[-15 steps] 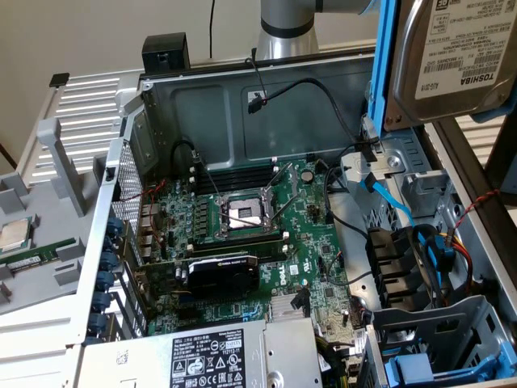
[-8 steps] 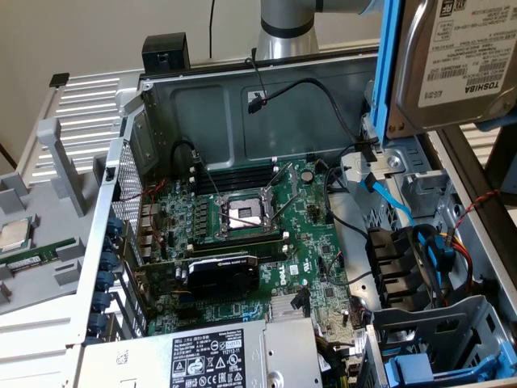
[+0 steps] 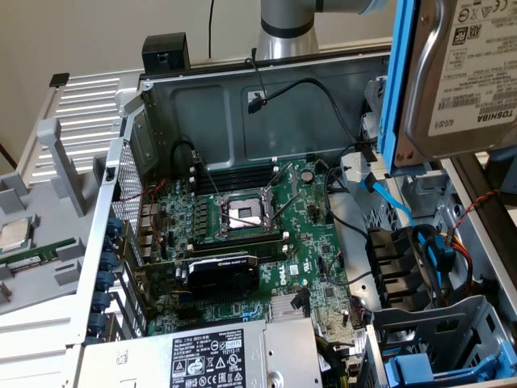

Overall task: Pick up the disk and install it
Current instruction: 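Insert the disk into the insertion slot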

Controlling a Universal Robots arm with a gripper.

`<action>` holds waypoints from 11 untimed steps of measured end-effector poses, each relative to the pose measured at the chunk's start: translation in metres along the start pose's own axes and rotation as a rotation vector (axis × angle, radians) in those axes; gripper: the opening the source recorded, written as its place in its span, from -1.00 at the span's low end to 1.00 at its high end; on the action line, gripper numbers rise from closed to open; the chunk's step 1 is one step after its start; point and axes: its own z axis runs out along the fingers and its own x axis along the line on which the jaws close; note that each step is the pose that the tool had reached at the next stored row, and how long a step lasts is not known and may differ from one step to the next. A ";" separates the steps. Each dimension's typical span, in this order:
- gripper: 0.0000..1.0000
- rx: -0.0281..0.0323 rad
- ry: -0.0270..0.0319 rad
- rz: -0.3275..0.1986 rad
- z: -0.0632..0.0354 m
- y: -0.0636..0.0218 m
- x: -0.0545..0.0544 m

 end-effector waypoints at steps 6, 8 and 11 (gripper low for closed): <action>-0.25 0.0049 0.0002 0.009 0.0087 0.0002 0.008; -0.25 0.0058 -0.0006 0.009 0.0126 0.0002 0.009; -0.25 0.0056 -0.0018 0.017 0.0181 0.0001 0.011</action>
